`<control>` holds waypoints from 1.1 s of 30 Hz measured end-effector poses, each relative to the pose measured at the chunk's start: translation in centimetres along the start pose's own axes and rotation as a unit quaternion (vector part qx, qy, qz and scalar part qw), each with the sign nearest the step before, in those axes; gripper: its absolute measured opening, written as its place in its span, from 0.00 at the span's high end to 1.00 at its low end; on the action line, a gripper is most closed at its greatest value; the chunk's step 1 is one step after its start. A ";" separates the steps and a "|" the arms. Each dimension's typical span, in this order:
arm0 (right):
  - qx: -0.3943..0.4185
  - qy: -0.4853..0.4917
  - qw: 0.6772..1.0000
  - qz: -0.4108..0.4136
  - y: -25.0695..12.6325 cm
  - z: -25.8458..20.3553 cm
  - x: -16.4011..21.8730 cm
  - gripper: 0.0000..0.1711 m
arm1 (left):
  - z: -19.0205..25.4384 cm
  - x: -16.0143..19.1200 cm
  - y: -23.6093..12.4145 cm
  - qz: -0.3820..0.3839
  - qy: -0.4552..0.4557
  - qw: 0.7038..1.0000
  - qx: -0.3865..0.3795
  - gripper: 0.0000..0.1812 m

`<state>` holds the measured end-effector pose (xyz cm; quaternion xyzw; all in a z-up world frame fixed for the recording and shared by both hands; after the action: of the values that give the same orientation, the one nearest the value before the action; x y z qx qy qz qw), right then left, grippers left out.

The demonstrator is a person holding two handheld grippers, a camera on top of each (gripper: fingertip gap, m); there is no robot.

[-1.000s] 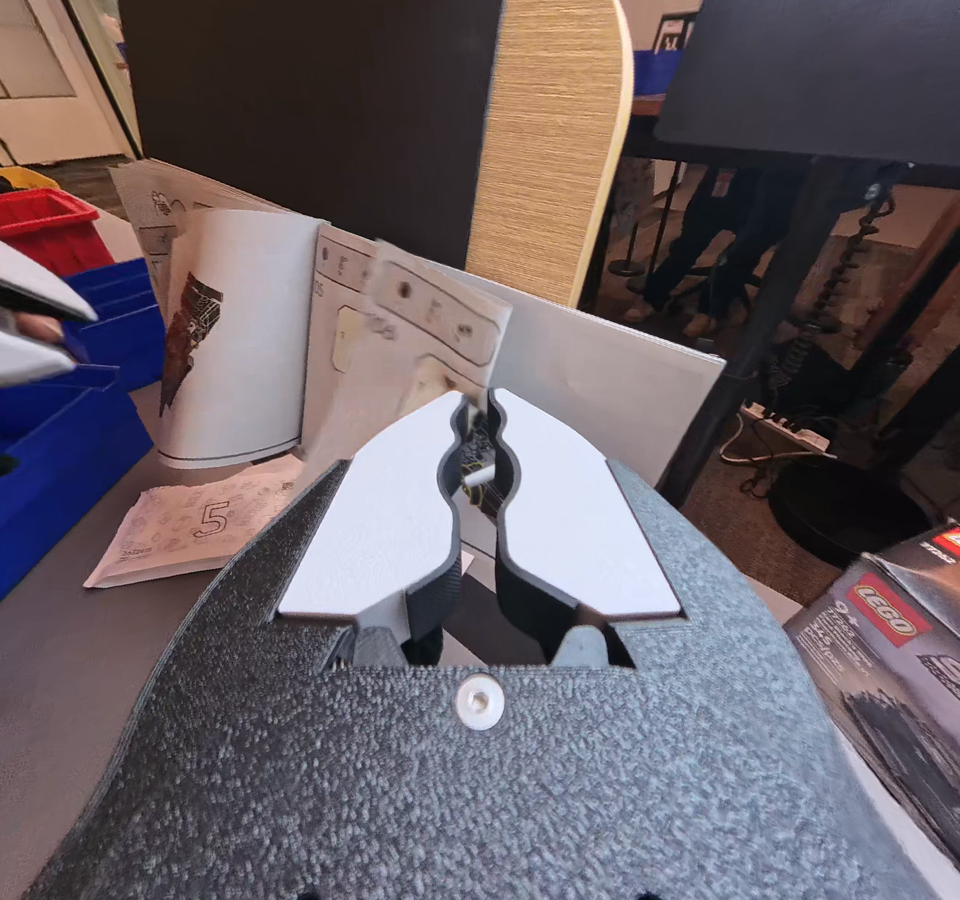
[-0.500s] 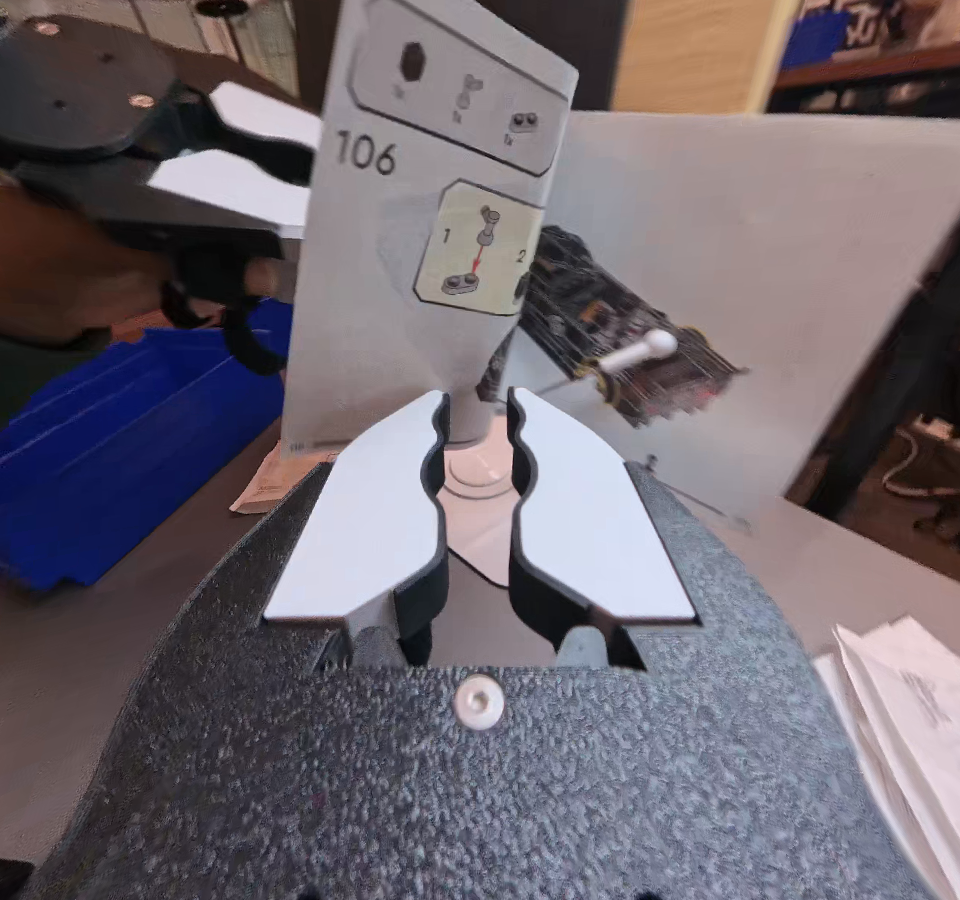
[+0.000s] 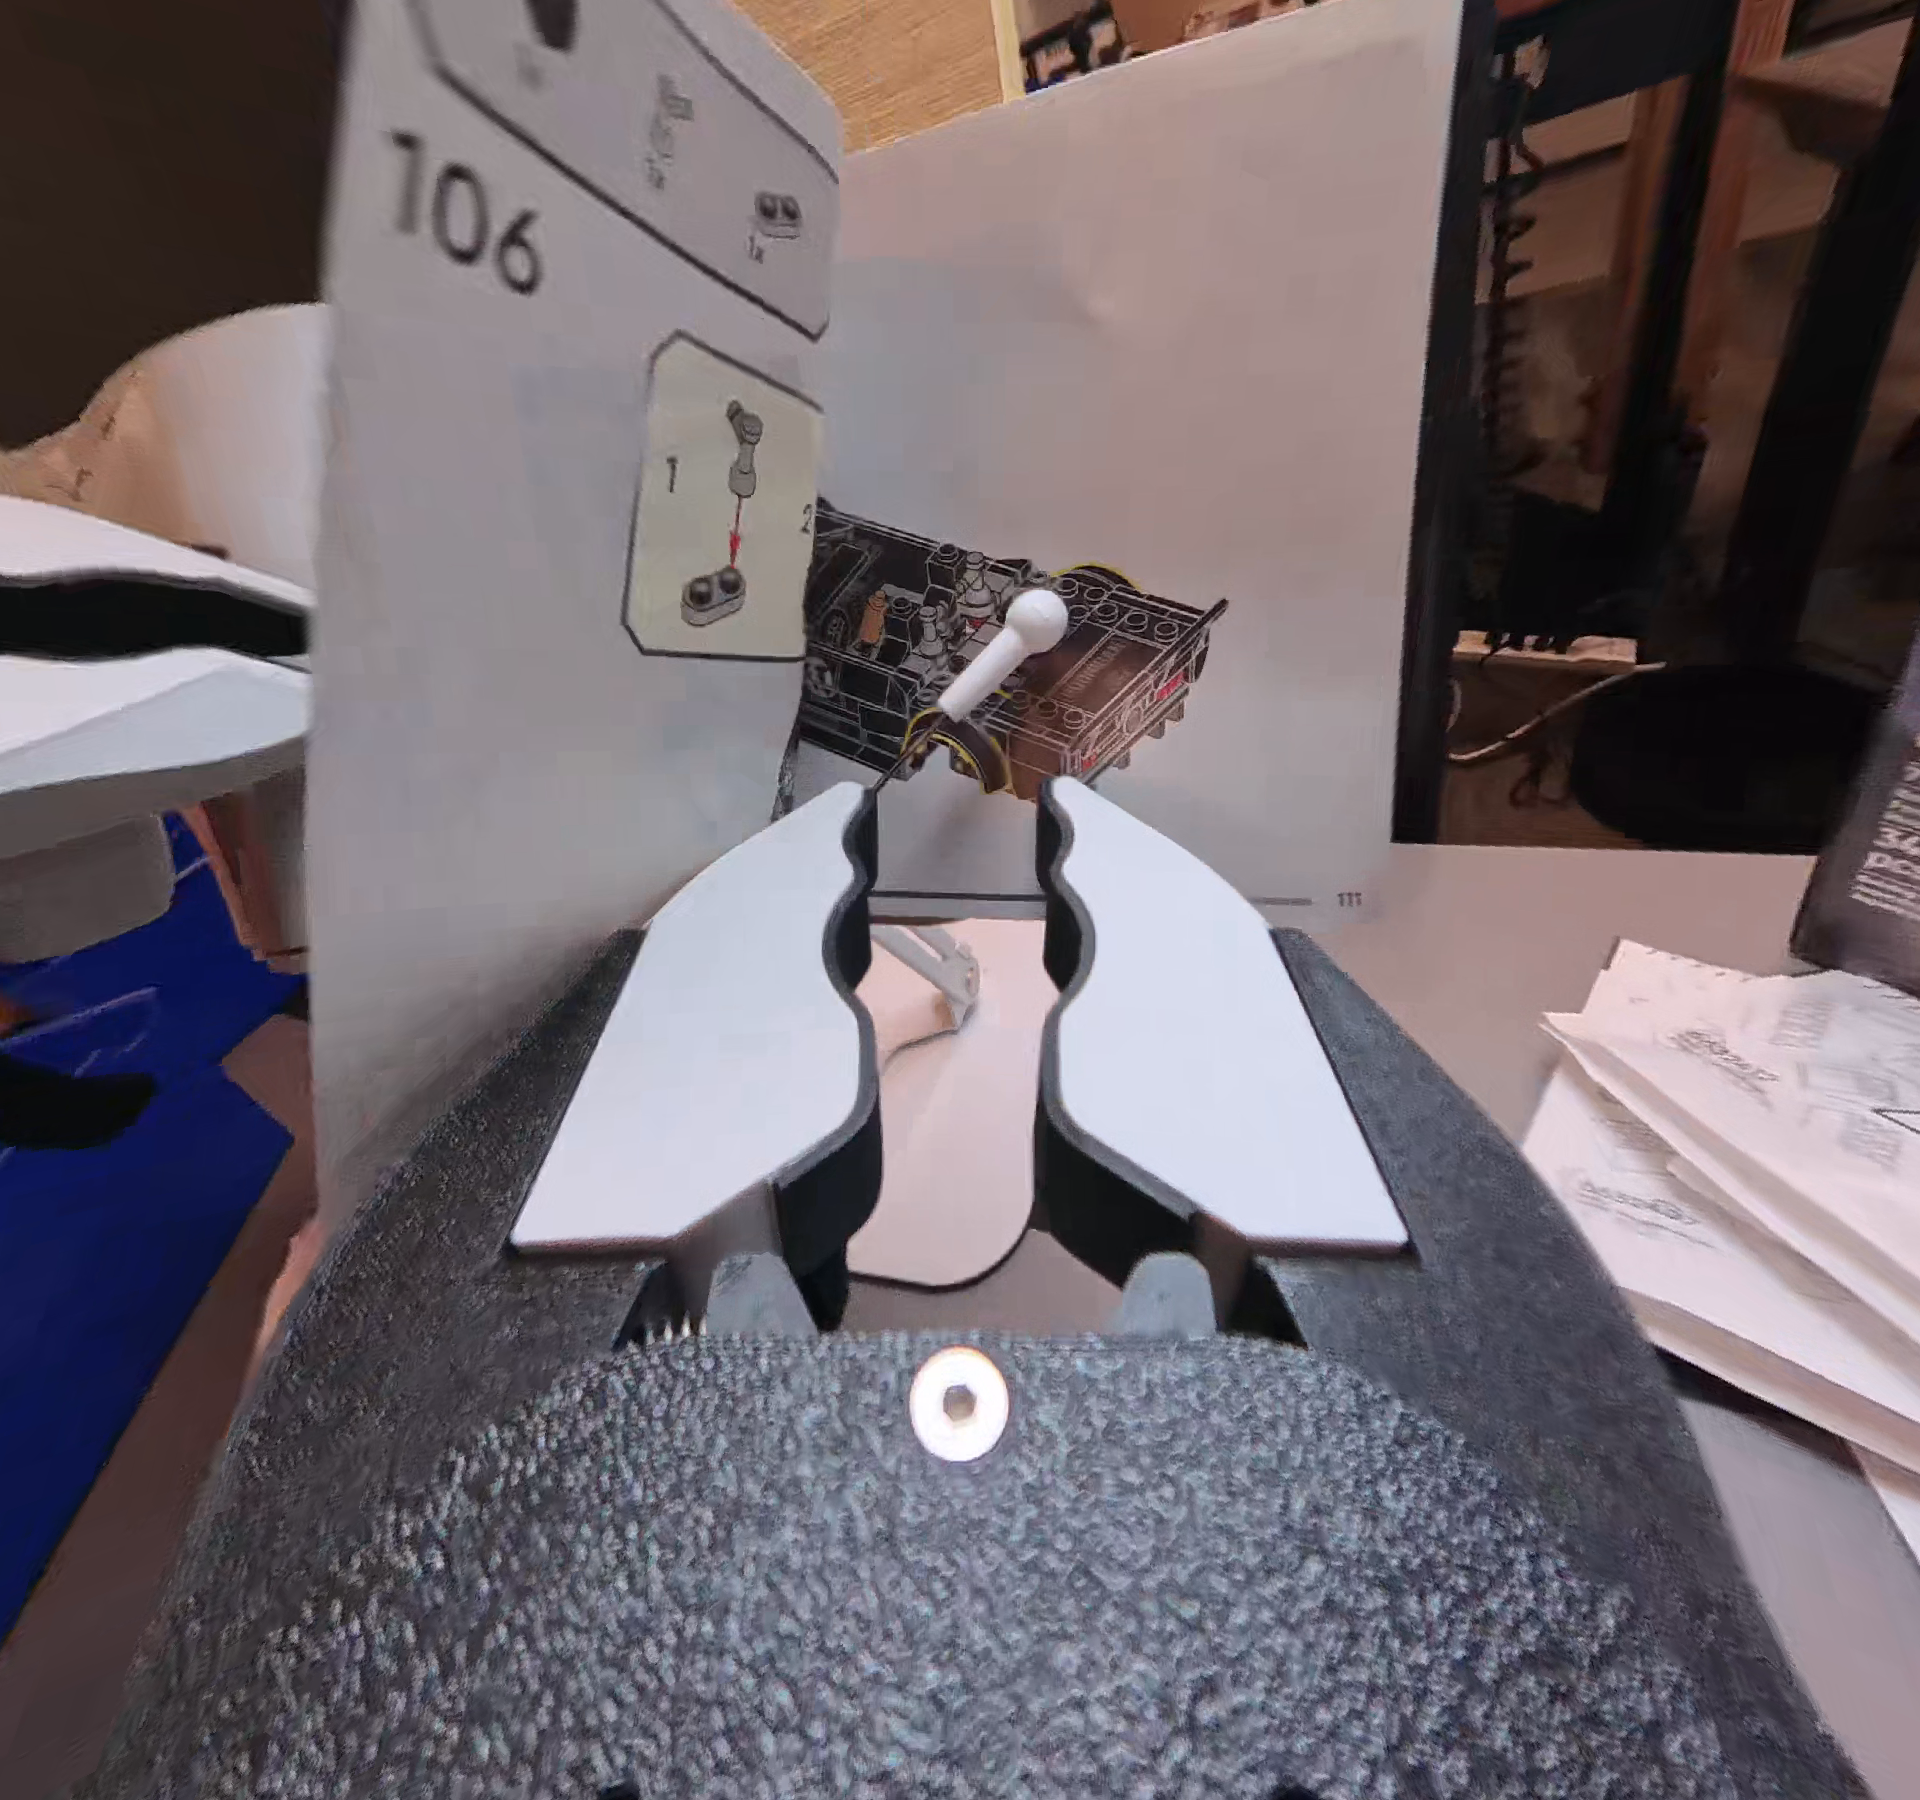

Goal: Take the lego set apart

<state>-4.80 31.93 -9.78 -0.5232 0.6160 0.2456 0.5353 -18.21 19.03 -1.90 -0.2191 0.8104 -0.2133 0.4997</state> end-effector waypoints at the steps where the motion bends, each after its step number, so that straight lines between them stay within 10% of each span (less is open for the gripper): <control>1: -0.011 0.004 1.000 -0.003 0.1 -0.1 -0.2 0.86 | 0.2 -0.1 0.0 0.001 0.003 1.000 0.001 0.93; 18: -0.091 0.079 0.992 0.032 1.1 0.3 0.9 0.97 | 2.9 -3.3 4.0 -0.061 0.084 0.993 -0.051 0.98; 26: -0.238 0.365 0.892 0.119 2.0 1.8 6.0 0.98 | 2.6 -4.6 6.2 -0.103 0.055 0.990 -0.085 1.00; 33: -0.220 0.401 0.869 0.190 1.7 0.3 8.1 0.98 | 2.4 -4.5 6.3 -0.091 0.020 0.993 -0.078 1.00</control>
<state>-5.21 29.67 -17.76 -0.5542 0.7947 0.2409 0.0564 -15.06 26.40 -3.21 -0.3261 0.8113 -0.1981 0.4429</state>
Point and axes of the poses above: each gripper's, where its closed fingertips meet, y out along the fingers, x out of its underside, z = x × y across the jaws, the point moved 10 cm from there along -y, back along the fingers, and after that the axes turned 11 degrees about -z, right-handed, at the moved point
